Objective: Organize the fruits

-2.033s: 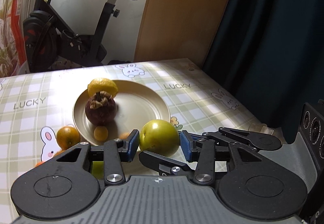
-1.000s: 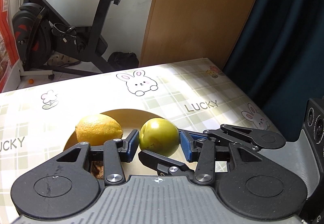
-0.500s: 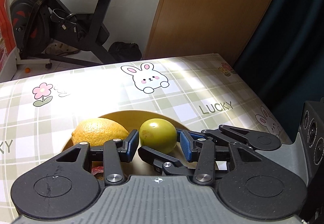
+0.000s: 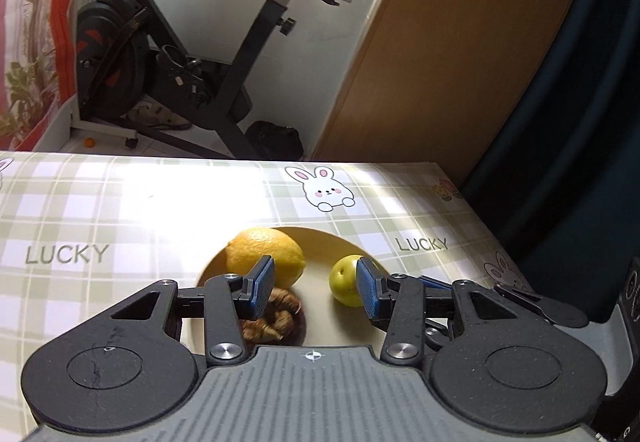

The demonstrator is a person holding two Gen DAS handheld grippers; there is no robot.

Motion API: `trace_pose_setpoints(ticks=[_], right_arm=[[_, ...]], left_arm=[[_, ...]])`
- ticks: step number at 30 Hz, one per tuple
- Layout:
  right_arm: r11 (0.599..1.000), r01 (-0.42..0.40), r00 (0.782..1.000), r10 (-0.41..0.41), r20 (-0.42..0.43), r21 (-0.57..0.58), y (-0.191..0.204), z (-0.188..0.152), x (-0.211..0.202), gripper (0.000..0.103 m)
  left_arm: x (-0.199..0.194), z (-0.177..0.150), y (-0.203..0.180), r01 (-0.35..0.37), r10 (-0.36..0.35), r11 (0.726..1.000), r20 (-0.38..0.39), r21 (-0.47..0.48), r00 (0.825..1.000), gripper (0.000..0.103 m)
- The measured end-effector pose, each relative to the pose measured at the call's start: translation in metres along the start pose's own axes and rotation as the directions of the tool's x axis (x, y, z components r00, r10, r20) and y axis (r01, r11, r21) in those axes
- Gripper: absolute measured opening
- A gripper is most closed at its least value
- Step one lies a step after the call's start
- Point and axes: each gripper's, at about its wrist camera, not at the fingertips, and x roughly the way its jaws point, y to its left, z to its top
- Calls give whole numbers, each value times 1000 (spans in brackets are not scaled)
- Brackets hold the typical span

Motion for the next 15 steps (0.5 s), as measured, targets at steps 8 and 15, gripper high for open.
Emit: trace_pose_setpoints(ticks=[8,15], right_arm=[[999,-34,999,34,38,-14,38,-32,-56,51],[997,-57,997,60,45,-61,67,-48,-84,51]], left_arm=[[-77,-36,21,-116,117,993,69,-24,991,47],[-120,-57,34,-157,162,986,106,-57,981,47]])
